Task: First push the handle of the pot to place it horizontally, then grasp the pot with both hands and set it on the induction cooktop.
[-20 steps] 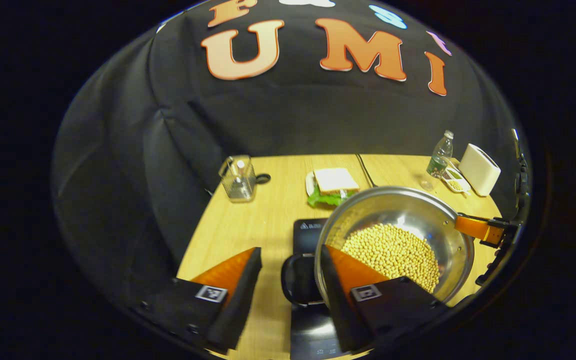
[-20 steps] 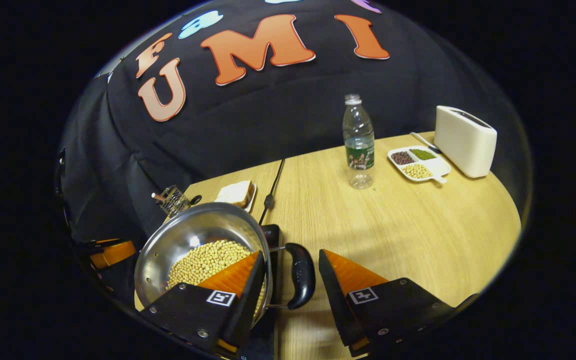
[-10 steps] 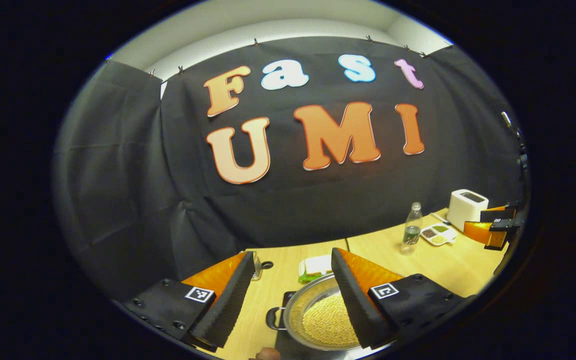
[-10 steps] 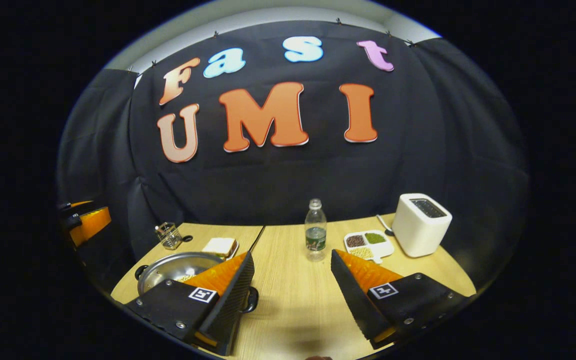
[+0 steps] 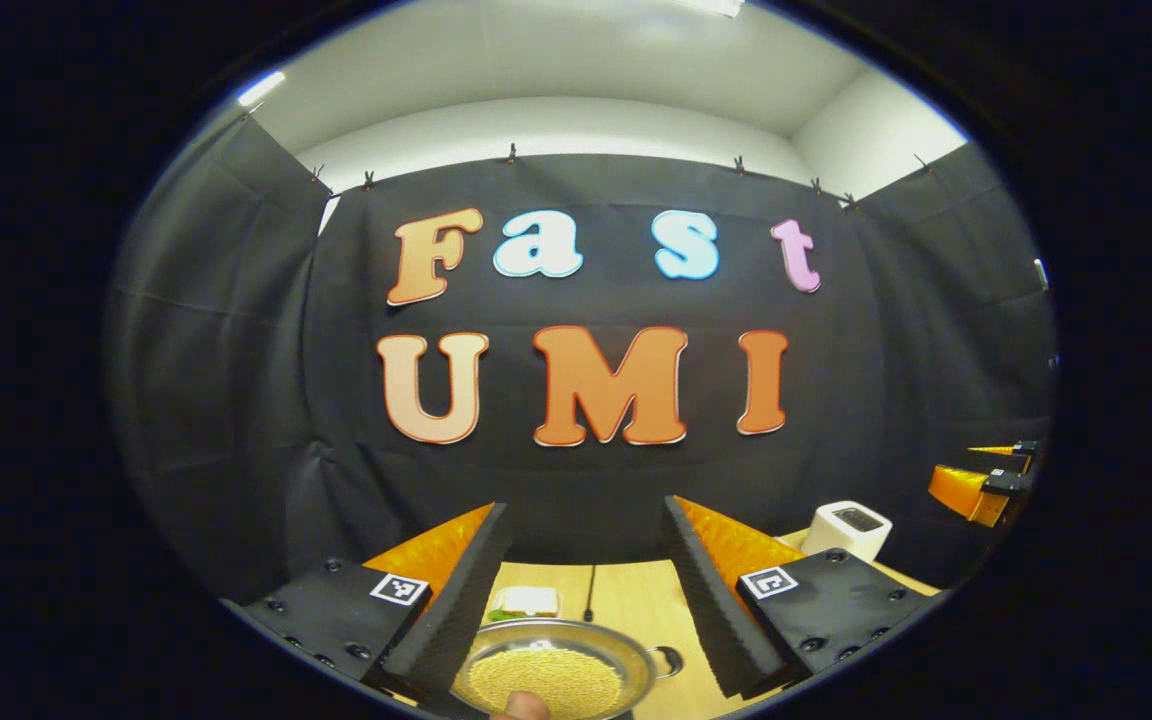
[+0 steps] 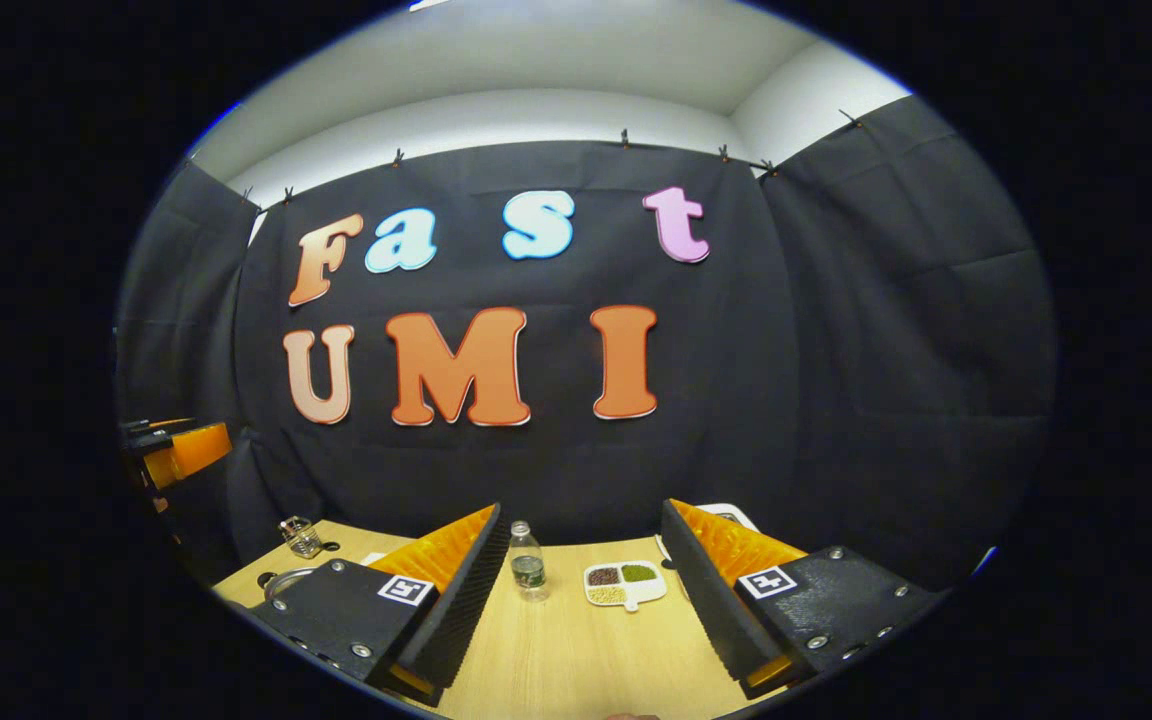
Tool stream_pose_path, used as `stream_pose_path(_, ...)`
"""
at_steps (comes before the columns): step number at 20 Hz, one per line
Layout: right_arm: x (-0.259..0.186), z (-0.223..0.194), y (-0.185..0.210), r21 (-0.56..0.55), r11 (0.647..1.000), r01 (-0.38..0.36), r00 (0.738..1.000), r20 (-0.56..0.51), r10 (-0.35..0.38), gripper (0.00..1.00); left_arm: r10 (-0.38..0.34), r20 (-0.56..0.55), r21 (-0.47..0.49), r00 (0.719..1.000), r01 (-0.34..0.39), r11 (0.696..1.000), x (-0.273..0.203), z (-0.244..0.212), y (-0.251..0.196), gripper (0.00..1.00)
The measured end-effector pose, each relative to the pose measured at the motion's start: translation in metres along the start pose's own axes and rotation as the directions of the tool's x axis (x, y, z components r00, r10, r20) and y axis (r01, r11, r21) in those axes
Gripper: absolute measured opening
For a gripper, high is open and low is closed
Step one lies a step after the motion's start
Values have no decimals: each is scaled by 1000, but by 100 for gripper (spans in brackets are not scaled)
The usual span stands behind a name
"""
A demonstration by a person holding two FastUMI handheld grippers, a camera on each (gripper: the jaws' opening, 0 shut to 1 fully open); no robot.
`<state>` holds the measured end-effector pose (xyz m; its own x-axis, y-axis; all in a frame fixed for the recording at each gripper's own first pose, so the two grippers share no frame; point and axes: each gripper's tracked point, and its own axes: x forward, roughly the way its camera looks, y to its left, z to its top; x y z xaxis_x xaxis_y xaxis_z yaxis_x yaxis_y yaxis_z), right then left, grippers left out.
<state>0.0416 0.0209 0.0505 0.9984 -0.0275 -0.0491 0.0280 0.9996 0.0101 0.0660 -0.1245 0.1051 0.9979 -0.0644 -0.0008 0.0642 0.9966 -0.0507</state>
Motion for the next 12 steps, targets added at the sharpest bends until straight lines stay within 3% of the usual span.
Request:
stream_pose_path(1,-5,10,-11,-1,1000,11,1000,19,-11,95,-2,15,-5,1000,2,1000,-4,12,-7,100)
stream_pose_path(2,-9,19,-20,1,1000,19,999,34,-19,95,12,46,13,999,-13,1000,-9,27,-10,93)
stream_pose_path(3,-14,27,-27,6,1000,21,999,49,-21,95,29,78,34,997,-31,999,-15,44,-14,96)
stream_pose_path(4,-18,35,-34,13,1000,18,998,59,-19,95,19,96,39,995,-23,999,-17,55,-25,100)
stream_pose_path(7,-27,54,-54,32,999,29,995,90,-31,95,-40,120,18,992,38,999,-30,75,-59,97)
stream_pose_path(9,-31,61,-66,36,999,40,993,111,-44,100,-52,129,20,990,50,999,-32,81,-67,97)
stream_pose_path(11,-37,63,-72,35,999,40,992,121,-44,95,-67,111,18,992,65,998,-30,74,-78,97)
stream_pose_path(12,-38,61,-75,36,999,39,992,121,-44,100,-59,110,21,992,57,998,-30,73,-78,97)
